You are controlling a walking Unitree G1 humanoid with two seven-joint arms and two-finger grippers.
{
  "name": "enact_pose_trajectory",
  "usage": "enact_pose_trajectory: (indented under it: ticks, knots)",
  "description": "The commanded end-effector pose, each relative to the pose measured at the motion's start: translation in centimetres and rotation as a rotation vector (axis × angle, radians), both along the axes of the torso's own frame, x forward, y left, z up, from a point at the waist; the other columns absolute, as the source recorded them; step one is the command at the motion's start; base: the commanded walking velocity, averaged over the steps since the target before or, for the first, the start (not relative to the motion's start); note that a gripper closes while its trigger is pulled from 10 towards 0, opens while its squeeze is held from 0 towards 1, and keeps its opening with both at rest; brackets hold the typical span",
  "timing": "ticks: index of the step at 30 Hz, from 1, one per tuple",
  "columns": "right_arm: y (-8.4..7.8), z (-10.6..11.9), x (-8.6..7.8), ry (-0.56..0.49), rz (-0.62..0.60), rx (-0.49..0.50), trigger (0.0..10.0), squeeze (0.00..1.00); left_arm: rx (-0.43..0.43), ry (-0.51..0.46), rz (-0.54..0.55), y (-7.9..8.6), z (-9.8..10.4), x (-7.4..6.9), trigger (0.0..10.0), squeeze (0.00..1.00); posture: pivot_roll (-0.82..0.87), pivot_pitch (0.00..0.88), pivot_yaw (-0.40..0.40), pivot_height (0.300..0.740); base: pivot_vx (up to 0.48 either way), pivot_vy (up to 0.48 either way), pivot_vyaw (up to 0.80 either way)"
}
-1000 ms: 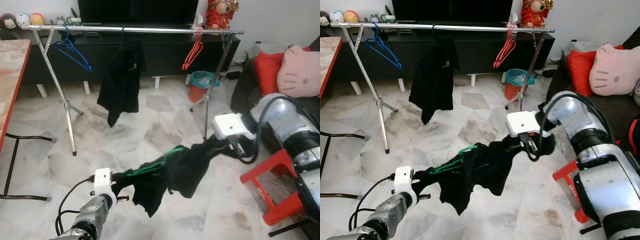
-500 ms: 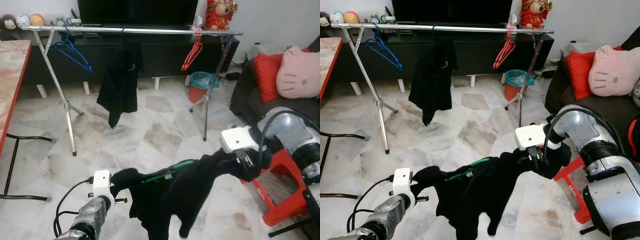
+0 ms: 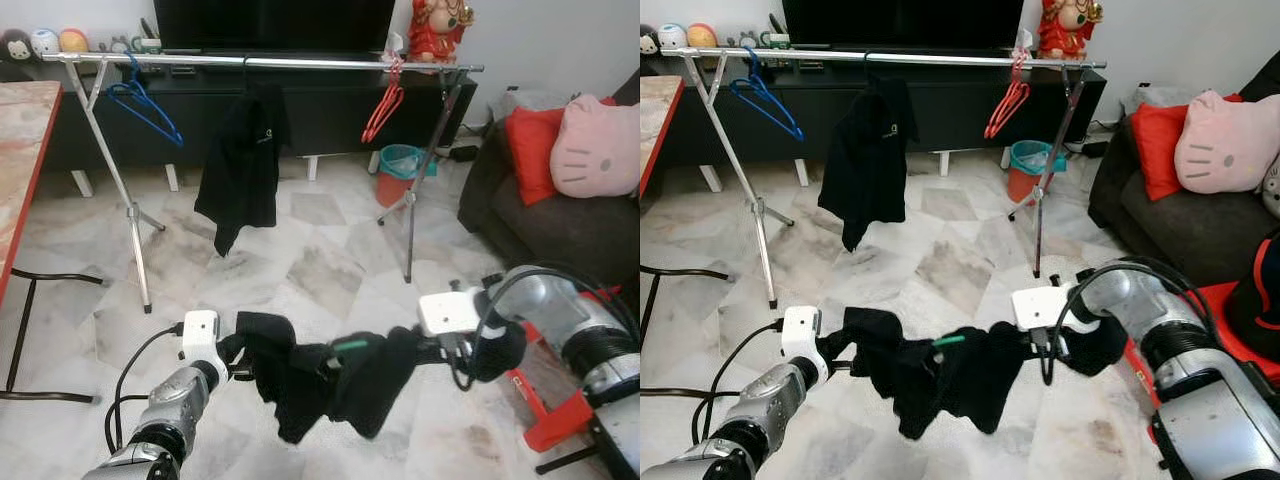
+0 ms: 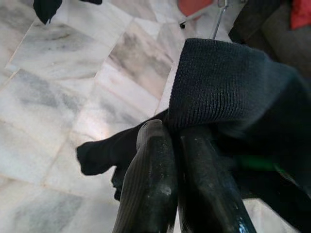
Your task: Hang hanger
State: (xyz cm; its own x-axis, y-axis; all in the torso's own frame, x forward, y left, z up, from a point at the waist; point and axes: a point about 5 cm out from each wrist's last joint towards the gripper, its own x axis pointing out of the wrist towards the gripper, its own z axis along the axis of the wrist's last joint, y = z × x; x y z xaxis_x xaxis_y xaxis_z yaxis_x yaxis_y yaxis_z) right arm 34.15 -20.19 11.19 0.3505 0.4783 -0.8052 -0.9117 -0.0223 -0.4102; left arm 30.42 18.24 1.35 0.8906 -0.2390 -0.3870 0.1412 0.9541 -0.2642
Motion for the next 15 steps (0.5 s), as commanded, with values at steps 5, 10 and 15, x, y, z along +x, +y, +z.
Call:
enact_pose_trajectory:
  ticks: [5, 10, 15]
  knots:
    - [0.1, -1.2, 0.8, -0.146, -0.246, 0.1, 10.0, 0.0, -0.016, -0.077, -0.066, -0.8, 1.5, 1.1, 0.0, 0.0, -0.03, 0.0, -0.108, 0.74, 0.0, 0.0, 0.0]
    - [0.9, -3.6, 0.2, -0.133, -0.422, 0.208, 10.0, 0.0, -0.034, -0.116, -0.075, -1.0, 2.3, 1.6, 0.0, 0.0, -0.02, 0.0, -0.102, 0.74, 0.0, 0.0, 0.0]
    - [1.4, -7.1, -2.1, -0.003, -0.455, 0.195, 10.0, 0.0, -0.036, -0.153, -0.089, -1.1, 3.1, 2.1, 0.0, 0.0, -0.01, 0.0, -0.1, 0.74, 0.0, 0.0, 0.0]
